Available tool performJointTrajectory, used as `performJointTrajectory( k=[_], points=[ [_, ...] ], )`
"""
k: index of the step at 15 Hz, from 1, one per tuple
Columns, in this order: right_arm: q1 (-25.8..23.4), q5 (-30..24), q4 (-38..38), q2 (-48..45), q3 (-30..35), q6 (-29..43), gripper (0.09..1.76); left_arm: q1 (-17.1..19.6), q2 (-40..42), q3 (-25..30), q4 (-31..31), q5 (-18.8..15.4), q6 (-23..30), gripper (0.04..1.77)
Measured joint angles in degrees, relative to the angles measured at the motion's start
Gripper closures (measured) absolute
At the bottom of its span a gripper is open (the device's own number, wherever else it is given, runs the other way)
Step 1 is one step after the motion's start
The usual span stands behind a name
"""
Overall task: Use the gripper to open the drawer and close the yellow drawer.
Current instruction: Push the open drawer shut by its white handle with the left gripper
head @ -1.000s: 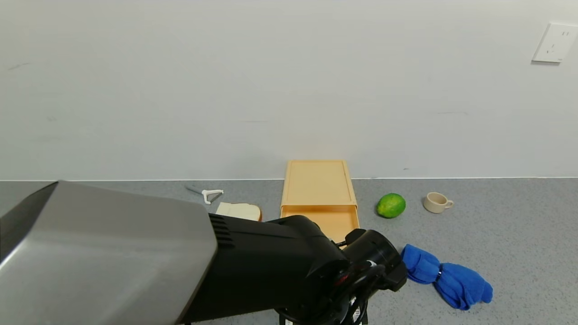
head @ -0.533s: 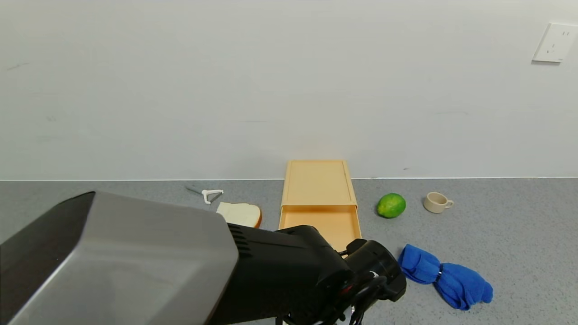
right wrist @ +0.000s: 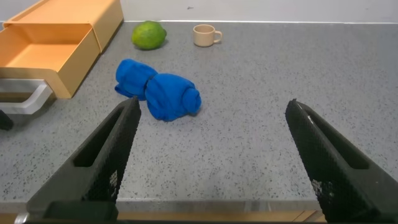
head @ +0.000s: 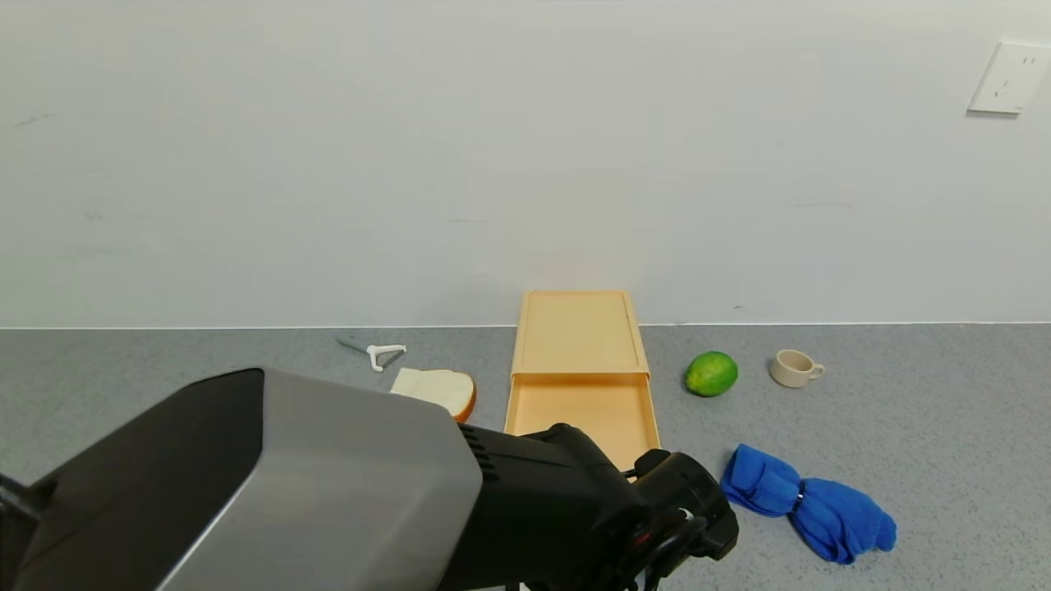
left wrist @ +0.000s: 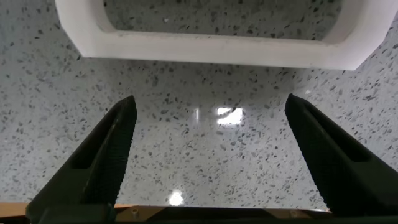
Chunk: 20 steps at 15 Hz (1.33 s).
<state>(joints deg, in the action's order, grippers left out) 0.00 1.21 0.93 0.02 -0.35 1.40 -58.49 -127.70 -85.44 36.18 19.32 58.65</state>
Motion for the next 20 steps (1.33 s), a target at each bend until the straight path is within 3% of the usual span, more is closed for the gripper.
performJointTrajectory(
  k=[20],
  points=[
    [0.0, 0.0, 0.0, 0.0, 0.0, 0.0, 0.14, 0.9, -1.0, -0.5, -3.8, 7.7, -0.5, 0.09]
  ],
)
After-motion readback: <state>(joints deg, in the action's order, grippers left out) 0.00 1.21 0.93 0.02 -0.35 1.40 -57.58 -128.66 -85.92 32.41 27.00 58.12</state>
